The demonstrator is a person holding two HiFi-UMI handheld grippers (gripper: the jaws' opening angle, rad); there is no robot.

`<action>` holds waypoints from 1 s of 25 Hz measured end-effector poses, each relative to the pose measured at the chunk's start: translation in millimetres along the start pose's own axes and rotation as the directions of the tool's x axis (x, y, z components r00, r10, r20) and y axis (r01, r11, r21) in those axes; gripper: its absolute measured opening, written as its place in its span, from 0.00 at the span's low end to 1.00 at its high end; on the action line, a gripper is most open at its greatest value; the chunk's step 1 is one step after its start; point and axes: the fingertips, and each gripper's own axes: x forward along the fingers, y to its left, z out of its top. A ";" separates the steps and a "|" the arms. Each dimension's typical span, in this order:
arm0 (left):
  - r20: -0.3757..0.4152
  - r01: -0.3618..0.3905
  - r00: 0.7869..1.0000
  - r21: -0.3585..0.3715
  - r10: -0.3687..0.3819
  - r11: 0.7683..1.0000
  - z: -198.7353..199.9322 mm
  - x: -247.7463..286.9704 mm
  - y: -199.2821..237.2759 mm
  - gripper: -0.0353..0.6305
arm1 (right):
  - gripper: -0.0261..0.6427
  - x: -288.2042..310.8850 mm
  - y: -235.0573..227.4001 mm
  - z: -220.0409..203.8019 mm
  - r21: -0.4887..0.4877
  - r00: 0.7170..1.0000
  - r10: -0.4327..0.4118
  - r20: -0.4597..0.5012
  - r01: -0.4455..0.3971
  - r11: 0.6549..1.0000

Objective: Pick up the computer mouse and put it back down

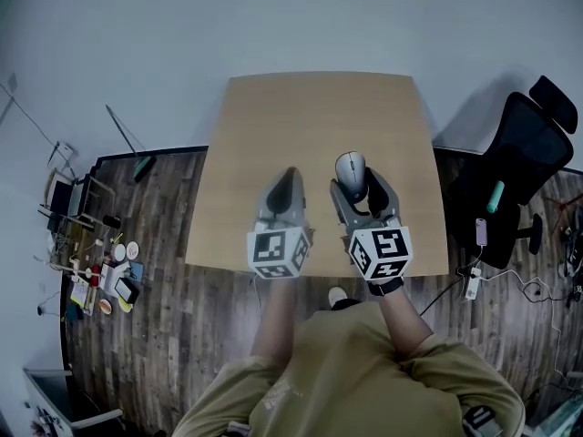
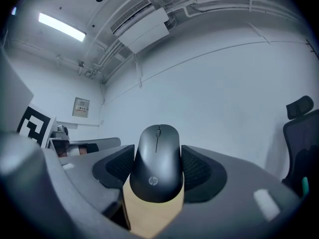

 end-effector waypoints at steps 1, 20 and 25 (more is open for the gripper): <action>-0.005 -0.007 1.000 -0.001 0.007 1.000 -1.9 8.9 2.0 0.05 | 0.48 9.3 -4.6 -0.8 0.006 1.000 0.009 -0.006 -0.009 1.000; -0.213 -0.114 0.971 -0.011 0.109 0.993 -100.6 105.4 124.1 0.05 | 0.48 196.9 -32.6 -136.9 0.112 0.964 0.033 -0.263 -0.004 0.994; -0.276 -0.079 0.959 -0.046 0.063 0.996 -128.4 153.1 166.4 0.05 | 0.48 260.7 -56.0 -199.7 0.114 0.922 -0.059 -0.382 0.110 0.987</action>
